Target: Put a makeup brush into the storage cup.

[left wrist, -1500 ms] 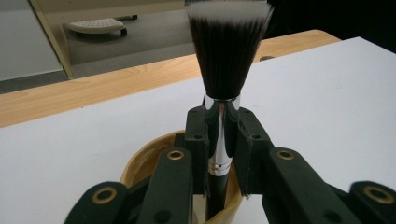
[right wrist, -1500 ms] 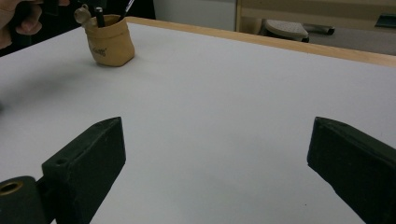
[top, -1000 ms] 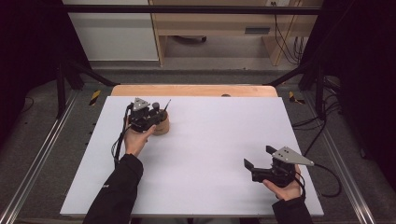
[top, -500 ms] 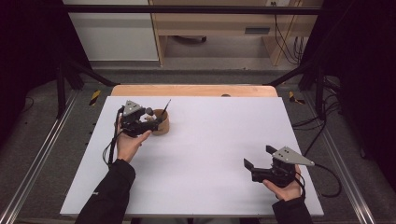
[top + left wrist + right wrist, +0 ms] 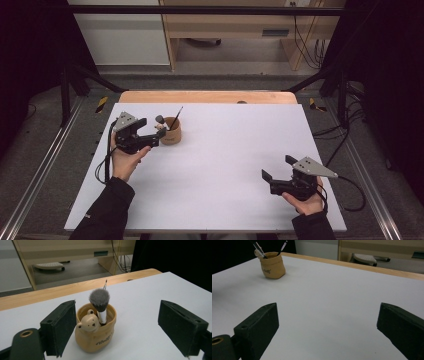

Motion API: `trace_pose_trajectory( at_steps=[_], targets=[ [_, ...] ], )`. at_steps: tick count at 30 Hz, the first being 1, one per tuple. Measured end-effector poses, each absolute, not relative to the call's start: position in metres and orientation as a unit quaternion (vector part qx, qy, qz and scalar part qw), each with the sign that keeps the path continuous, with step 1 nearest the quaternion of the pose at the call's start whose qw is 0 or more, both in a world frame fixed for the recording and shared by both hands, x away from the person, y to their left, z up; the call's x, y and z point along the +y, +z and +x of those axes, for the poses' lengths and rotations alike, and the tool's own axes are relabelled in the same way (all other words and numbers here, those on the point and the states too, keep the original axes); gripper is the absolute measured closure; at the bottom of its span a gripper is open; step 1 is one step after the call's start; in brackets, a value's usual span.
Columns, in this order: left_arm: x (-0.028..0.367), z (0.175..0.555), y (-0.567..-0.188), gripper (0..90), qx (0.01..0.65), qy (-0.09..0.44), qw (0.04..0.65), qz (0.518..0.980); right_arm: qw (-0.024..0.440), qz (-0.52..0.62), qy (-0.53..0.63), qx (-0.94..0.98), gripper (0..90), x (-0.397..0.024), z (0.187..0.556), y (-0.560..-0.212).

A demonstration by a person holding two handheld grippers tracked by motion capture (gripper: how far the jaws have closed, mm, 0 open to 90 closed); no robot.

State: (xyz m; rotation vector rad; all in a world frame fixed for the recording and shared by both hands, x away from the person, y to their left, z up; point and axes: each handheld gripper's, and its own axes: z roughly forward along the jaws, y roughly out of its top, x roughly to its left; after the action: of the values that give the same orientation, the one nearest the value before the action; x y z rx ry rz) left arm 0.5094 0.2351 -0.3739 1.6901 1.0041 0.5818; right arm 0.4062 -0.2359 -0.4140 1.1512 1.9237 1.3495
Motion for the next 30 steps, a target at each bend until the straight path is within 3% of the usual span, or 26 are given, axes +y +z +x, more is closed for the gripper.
trace_pose_trajectory(
  at_steps=[30],
  targets=[
    [0.250, 0.435, -0.392, 13.4, 0.376, 0.216, 0.528, 0.730, 0.262, 0.425, 0.504, 0.704, 3.7, -0.240, 0.404, -0.411]
  ],
)
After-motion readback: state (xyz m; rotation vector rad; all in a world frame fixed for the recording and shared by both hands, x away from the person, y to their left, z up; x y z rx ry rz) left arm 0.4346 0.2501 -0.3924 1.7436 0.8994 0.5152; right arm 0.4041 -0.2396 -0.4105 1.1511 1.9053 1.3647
